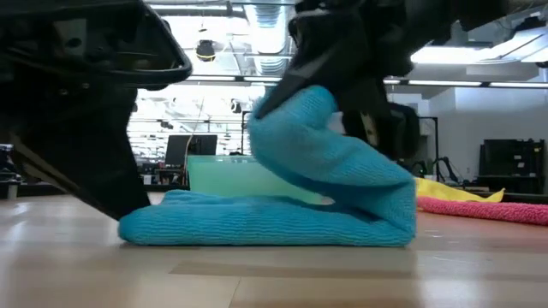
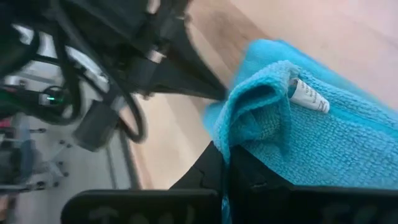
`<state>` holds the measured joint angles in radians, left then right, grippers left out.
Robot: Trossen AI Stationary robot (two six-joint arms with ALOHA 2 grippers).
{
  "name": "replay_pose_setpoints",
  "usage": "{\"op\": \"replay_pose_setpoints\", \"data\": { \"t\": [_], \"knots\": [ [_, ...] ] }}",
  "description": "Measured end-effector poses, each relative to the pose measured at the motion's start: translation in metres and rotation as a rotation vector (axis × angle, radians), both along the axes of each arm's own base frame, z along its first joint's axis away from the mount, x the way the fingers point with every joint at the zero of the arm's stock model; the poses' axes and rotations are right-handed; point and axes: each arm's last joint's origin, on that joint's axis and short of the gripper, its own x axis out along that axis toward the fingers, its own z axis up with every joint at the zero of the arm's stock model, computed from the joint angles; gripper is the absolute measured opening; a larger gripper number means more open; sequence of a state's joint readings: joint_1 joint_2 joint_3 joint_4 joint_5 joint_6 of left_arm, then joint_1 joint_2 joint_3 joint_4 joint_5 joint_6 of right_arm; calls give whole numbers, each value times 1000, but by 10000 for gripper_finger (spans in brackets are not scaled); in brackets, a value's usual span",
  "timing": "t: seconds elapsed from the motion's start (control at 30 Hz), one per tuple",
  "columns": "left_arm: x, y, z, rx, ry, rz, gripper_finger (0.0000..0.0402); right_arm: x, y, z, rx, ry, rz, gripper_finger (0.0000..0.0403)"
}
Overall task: Fold microfiber towels
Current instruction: Fold the blue micro fiber cloth
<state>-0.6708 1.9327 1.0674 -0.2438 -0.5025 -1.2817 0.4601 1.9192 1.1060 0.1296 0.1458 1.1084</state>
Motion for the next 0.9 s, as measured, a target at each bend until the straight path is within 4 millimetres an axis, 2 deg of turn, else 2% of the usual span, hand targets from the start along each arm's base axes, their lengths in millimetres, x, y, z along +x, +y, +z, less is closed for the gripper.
{"op": "replay_pose_setpoints", "data": {
  "t": [0.13, 0.43, 0.6, 0.9],
  "knots": [
    [4, 4, -1, -10, -16, -7, 0, 4, -2, -7, 15, 3, 10, 29],
    [8, 8, 0, -15, -22, -7, 0, 6, -8, -6, -8, 3, -4, 36],
    [9, 8, 0, -19, -26, -7, 0, 6, -11, -7, -29, 12, 2, 76],
    [13, 11, 1, -22, -41, -4, 0, 9, -15, -6, -36, -11, 7, 176]
  ]
}}
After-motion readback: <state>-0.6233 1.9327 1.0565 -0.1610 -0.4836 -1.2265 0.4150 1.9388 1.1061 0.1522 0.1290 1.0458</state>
